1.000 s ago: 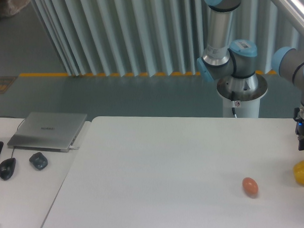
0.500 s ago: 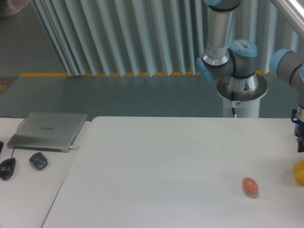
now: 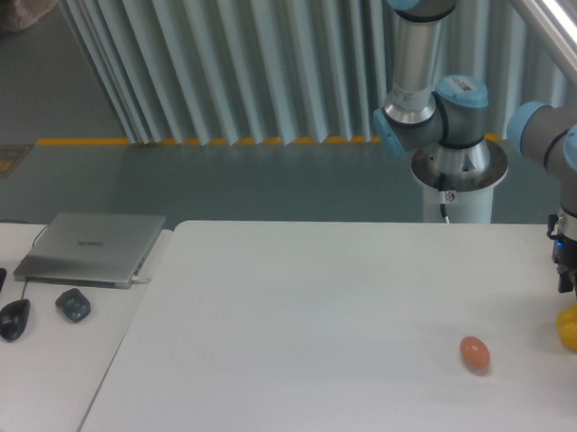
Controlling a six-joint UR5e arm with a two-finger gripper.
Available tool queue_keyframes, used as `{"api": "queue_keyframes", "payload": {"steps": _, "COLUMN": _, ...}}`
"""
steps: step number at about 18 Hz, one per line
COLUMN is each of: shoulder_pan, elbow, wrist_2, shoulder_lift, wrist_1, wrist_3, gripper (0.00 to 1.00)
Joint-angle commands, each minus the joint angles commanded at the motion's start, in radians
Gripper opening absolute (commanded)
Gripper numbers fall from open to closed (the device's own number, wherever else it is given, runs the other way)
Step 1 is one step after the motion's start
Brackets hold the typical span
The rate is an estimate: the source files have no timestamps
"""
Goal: Place the yellow pepper in a basket
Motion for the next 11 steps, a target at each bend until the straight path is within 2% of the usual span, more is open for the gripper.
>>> {"api": "queue_keyframes", "payload": {"steps": 3, "shoulder_pan": -0.005, "elbow": -0.006, "wrist_2": 0.052, "shoulder_lift": -0.003, "wrist_1": -0.005, "wrist_3": -0.008, "gripper": 1.00}}
{"api": "queue_keyframes", "payload": {"steps": 11, "shoulder_pan": -0.014, "elbow": -0.008, "wrist_2": 0.054, "shoulder_lift": -0.026, "wrist_1": 0.000, "wrist_3": 0.006, "gripper": 1.00}}
